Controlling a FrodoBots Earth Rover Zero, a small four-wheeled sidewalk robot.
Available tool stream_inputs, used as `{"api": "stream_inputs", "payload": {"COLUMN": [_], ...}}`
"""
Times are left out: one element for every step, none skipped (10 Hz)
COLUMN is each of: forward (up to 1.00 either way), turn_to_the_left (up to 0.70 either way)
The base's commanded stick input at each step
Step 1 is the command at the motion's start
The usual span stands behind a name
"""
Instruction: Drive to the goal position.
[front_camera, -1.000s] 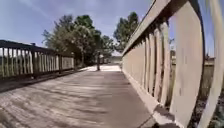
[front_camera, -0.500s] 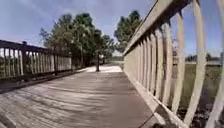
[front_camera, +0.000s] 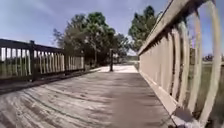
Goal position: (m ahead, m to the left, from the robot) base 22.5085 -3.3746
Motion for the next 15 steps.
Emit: {"api": "stream_inputs", "payload": {"forward": [0.85,0.85,0.85,0.85,0.85,0.85,0.85,0.85,0.85,0.85,0.85,0.85,0.85,0.85,0.85], "turn_to_the_left": [0.00,0.00,0.00,0.00,0.00,0.00,0.00,0.00,0.00,0.00,0.00,0.00,0.00,0.00,0.00]}}
